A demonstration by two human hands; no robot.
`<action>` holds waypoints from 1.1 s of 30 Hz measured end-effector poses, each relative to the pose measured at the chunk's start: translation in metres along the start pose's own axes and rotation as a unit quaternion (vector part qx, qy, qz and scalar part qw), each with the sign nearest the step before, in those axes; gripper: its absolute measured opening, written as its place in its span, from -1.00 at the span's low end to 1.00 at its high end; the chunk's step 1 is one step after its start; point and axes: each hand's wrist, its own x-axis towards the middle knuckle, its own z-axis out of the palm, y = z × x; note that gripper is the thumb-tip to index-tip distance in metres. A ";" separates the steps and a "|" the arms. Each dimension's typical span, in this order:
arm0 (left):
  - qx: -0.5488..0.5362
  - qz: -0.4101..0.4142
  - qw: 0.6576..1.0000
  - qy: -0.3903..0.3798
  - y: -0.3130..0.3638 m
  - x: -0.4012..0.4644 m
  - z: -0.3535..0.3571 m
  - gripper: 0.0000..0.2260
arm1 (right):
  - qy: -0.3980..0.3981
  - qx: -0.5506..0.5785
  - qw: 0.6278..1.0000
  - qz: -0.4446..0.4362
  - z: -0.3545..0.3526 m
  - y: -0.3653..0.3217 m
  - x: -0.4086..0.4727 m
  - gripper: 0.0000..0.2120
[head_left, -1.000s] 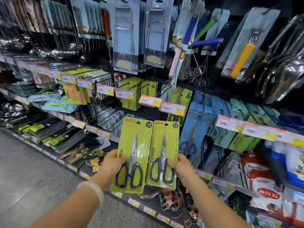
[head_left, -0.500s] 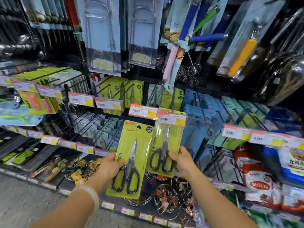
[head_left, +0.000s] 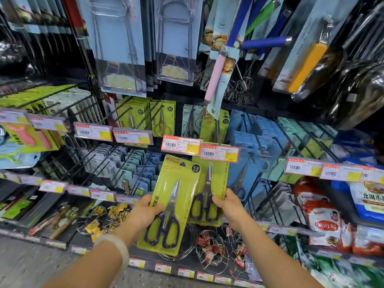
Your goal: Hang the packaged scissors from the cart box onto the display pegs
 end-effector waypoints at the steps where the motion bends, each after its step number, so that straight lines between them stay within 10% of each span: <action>1: 0.004 -0.003 1.000 0.002 0.000 0.001 0.000 -0.80 | -0.001 0.001 1.000 -0.005 0.000 0.001 0.001 -0.73; 33: -0.005 0.007 1.000 0.011 0.000 0.002 0.008 -0.84 | -0.020 0.010 1.000 -0.010 0.000 -0.001 0.005 -0.74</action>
